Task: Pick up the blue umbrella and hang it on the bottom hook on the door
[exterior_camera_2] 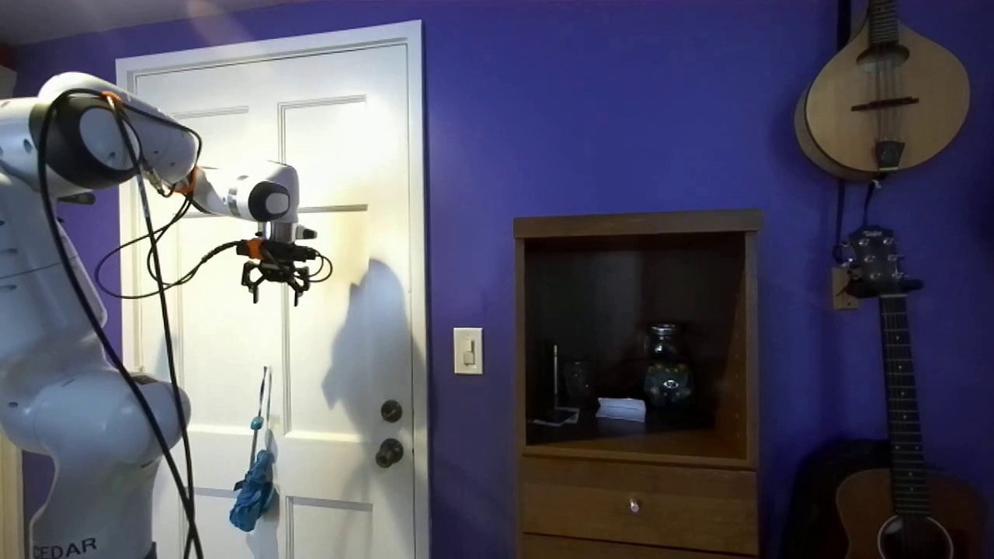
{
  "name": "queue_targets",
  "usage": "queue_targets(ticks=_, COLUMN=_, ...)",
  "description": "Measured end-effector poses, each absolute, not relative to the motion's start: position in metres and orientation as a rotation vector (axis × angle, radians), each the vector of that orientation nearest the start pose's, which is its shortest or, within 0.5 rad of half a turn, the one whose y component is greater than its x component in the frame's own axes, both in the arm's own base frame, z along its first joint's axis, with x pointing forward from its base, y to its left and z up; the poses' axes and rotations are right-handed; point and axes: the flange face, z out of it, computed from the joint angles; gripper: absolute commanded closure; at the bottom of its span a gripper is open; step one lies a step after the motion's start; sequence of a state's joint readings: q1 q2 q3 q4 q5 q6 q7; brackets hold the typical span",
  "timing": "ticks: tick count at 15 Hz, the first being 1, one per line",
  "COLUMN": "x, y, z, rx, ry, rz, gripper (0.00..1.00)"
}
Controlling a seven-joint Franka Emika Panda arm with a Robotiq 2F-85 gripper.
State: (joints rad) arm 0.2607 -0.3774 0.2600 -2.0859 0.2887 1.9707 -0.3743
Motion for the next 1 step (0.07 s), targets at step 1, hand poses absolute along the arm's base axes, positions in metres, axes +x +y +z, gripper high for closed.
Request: queue_targets(ticks=1, x=0.3899, y=0.2644, z=0.5984, rx=-2.684, ry=-1.151, rz=-0.347, gripper=0.00)
